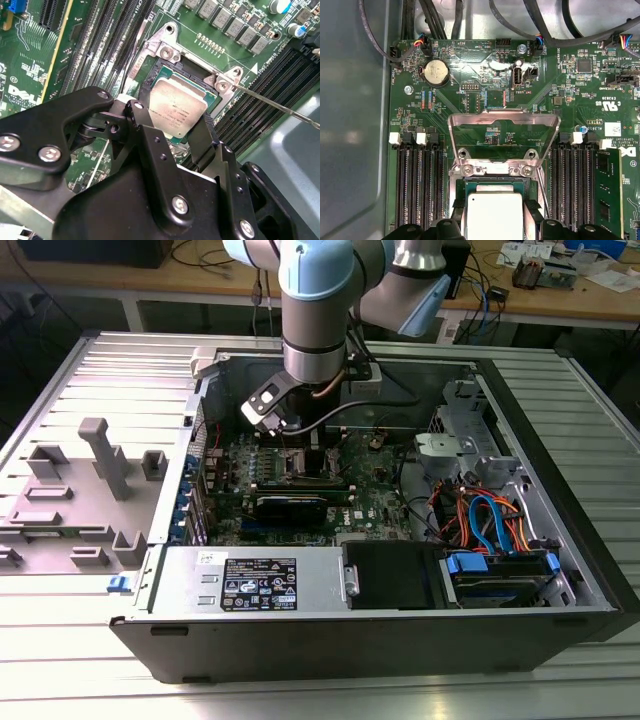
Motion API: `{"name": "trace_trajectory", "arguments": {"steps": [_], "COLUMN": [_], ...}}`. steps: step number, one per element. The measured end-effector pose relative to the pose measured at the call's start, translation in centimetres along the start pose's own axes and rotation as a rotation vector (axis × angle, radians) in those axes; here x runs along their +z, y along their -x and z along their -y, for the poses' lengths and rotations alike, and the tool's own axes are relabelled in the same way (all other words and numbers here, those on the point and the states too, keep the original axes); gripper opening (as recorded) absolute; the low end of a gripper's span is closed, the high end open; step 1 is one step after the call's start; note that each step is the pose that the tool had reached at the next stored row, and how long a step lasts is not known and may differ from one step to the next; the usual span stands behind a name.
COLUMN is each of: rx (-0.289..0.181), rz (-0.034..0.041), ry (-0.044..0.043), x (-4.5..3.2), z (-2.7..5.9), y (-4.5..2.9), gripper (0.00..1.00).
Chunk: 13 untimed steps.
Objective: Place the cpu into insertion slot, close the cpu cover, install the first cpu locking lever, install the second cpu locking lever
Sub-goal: 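Place the cpu into insertion slot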
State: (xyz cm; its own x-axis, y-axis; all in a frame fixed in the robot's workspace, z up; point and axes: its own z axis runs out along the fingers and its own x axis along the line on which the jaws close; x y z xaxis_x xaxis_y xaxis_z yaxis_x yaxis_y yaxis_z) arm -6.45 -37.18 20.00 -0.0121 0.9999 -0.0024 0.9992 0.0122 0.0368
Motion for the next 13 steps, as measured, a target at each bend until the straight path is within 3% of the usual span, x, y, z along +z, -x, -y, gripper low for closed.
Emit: {"name": "trace_trajectory", "arguments": {"steps": [2,5,13], "rx": [0.0,0.0,-0.001], "rz": [0.0006,0.0137,0.0148], "ry": [0.0,-0.0001,-0.0002], "x": [0.0,0.0,0.11], "z": [0.0,0.0,0.0], "y": [0.0,-0.03,-0.08], "gripper": [0.54,0.54,0.54]}}
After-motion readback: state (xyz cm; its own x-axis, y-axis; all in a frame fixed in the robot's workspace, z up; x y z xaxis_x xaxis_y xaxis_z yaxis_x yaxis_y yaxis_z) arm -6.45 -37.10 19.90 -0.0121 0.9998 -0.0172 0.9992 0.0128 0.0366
